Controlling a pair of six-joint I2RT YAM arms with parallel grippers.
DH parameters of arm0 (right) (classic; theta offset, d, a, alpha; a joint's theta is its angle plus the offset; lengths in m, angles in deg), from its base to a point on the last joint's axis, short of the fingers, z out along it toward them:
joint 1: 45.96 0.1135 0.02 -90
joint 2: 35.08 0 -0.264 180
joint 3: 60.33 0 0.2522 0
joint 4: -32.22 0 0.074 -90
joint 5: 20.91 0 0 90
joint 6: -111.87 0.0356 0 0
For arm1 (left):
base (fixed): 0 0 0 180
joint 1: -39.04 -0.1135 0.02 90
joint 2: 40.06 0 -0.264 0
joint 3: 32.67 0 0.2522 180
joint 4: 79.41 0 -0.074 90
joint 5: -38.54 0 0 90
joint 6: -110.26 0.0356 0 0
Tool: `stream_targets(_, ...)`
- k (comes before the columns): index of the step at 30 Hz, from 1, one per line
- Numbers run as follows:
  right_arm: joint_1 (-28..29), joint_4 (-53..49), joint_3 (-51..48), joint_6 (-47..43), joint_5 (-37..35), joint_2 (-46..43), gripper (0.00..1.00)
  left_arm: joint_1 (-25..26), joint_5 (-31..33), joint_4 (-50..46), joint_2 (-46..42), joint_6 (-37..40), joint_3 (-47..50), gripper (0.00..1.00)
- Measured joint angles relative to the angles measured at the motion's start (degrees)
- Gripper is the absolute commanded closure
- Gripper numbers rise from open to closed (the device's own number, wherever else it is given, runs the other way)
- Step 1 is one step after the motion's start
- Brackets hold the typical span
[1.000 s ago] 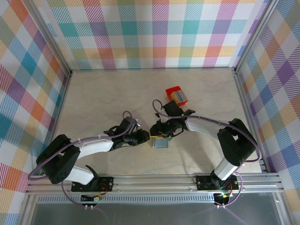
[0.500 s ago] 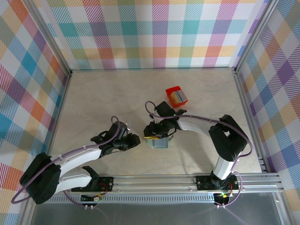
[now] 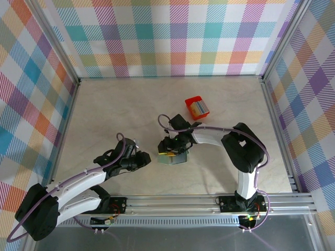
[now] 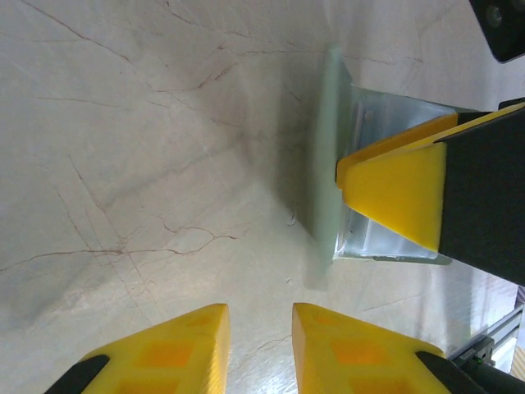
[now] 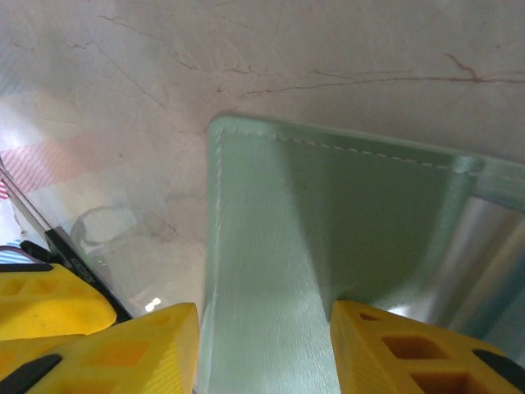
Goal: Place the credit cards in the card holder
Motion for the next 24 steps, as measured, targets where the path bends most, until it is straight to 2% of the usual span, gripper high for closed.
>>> stream_targets(7,0.0,1.4,0.0,-0.4,0.5,1.1,0.48,0.0,0.2,0.1,0.7,0.0,0.0,0.73)
stream_targets(21,-0.1,3.9,-1.0,-2.0,1.3,1.6,0.50,-0.1,0.0,2.0,5.1,0.0,0.0,0.73)
stream_targets(24,-0.1,3.9,-1.1,-3.0,1.5,1.6,0.50,-0.1,0.0,2.3,5.1,0.0,0.0,0.70)
